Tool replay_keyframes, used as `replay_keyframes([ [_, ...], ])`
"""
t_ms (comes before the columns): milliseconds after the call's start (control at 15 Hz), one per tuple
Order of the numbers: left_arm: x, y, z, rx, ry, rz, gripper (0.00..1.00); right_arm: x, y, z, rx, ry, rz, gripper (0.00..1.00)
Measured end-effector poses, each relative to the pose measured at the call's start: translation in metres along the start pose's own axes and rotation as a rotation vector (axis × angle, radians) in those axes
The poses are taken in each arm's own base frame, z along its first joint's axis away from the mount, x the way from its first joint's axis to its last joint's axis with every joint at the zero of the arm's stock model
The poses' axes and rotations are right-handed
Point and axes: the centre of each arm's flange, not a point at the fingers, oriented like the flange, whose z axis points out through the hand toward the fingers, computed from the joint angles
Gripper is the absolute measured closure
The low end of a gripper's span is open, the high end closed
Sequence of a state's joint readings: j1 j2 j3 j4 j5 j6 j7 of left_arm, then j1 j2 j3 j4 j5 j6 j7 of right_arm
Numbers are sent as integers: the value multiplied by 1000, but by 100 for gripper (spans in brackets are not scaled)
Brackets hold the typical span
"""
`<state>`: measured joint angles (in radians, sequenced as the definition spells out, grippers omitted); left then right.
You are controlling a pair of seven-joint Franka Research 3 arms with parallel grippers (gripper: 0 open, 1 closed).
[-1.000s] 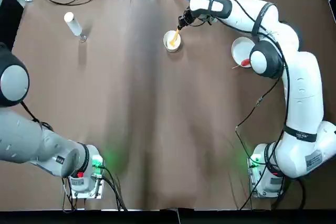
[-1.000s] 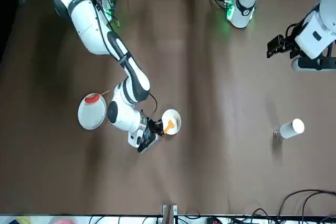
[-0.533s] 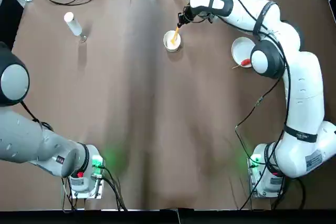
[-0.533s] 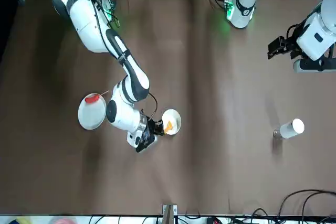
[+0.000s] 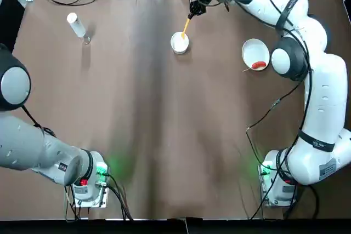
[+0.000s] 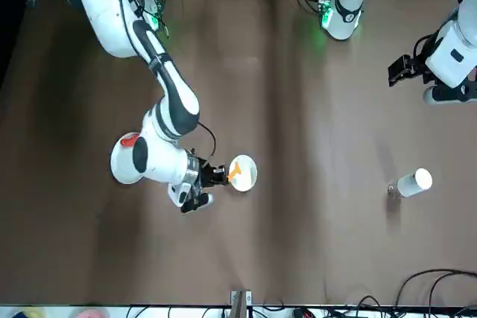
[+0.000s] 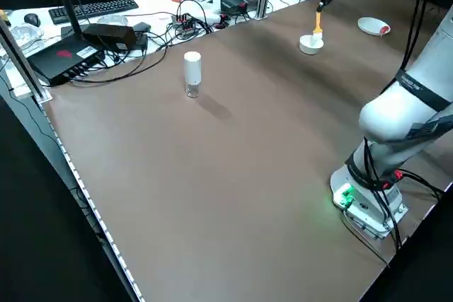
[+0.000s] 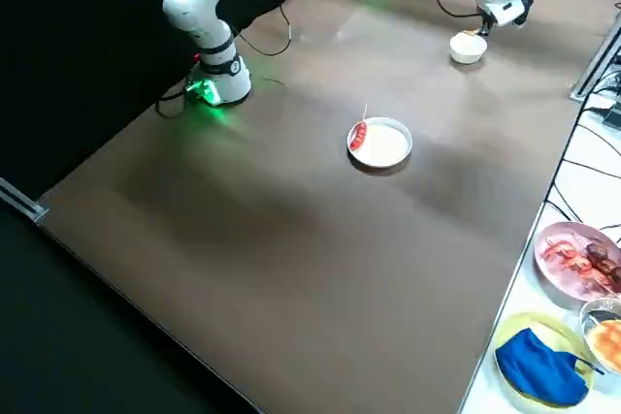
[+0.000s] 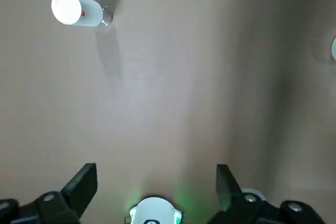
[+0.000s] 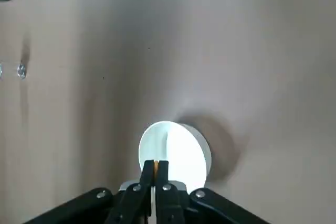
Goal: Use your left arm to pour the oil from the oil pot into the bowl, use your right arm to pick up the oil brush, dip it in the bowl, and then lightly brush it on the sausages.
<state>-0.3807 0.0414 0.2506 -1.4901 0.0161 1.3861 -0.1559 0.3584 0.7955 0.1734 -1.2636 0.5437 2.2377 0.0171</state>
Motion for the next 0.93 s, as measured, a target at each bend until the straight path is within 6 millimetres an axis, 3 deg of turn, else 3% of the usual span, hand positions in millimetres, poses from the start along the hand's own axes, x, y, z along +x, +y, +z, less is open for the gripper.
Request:
replay_keyframes([
  [200, 0, -1, 0, 1, 1, -3, 0, 2, 18, -34, -9, -76, 81, 96],
  [333, 1, -8, -1, -2, 1, -19, 0, 2, 39, -73, -22, -136, 152, 96],
  [533, 2, -20, -1, -9, 1, -38, 0, -2, 92, -140, -143, -206, 301, 96],
  [667, 2, -20, -1, -11, 1, -36, 0, -5, 129, -174, -285, -212, 343, 96],
  [733, 2, -18, -1, -10, 1, -32, 0, -7, 145, -184, -356, -214, 346, 96],
  [800, 1, -16, -1, -10, 1, -29, 0, -12, 177, -192, -475, -244, 329, 96],
  [933, 1, -16, -1, -10, 1, -29, 0, -23, 211, -188, -550, -305, 286, 96],
])
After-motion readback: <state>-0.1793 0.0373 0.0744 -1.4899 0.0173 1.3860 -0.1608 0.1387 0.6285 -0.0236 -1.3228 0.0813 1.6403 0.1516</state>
